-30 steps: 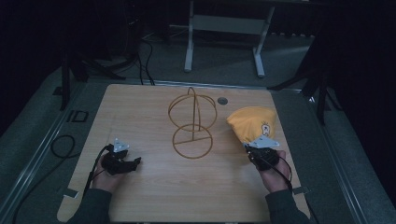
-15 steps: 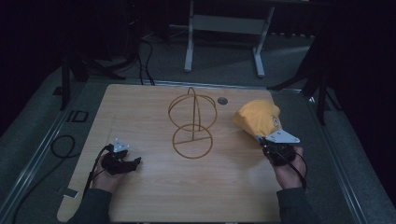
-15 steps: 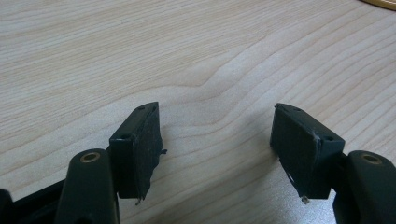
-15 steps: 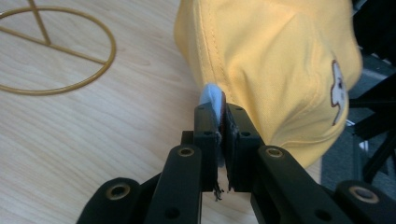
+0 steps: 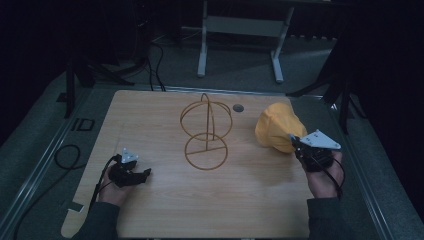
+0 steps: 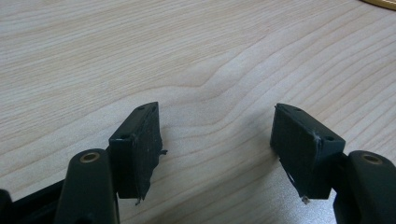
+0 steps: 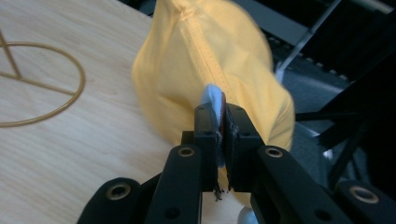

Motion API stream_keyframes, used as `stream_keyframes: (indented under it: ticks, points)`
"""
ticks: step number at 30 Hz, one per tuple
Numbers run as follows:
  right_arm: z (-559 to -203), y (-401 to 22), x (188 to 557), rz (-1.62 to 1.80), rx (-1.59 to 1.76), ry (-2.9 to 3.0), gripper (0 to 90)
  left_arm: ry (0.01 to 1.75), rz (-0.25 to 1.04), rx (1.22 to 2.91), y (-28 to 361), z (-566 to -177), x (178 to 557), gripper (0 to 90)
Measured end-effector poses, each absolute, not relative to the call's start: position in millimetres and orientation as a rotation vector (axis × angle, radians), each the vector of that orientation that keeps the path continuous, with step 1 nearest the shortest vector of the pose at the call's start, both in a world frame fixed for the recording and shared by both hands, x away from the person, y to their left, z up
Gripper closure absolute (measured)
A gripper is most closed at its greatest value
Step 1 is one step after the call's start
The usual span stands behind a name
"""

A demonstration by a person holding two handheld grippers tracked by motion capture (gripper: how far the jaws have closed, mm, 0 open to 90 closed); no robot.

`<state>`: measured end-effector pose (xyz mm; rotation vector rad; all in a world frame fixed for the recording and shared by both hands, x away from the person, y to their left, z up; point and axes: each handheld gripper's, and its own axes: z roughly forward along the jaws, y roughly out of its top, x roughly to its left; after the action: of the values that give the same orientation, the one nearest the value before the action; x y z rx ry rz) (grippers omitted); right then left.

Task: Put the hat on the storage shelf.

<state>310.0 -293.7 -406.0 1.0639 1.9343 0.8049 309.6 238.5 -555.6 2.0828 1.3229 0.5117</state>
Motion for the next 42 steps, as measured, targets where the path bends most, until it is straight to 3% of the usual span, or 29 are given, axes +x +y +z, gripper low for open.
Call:
stream_keyframes:
  ticks: [10,30,42]
  points:
    - [-385,-294,312,0.834,1.042,1.9,84.8,1.322,0.51,2.085,239,-556,310,33.7]
    - [-406,-261,345,0.898,1.04,2.069,82.3,1.319,0.512,2.085,239,-556,310,33.5]
    - [-411,-259,349,0.875,1.036,2.11,72.6,1.317,0.512,2.085,239,-556,310,33.4]
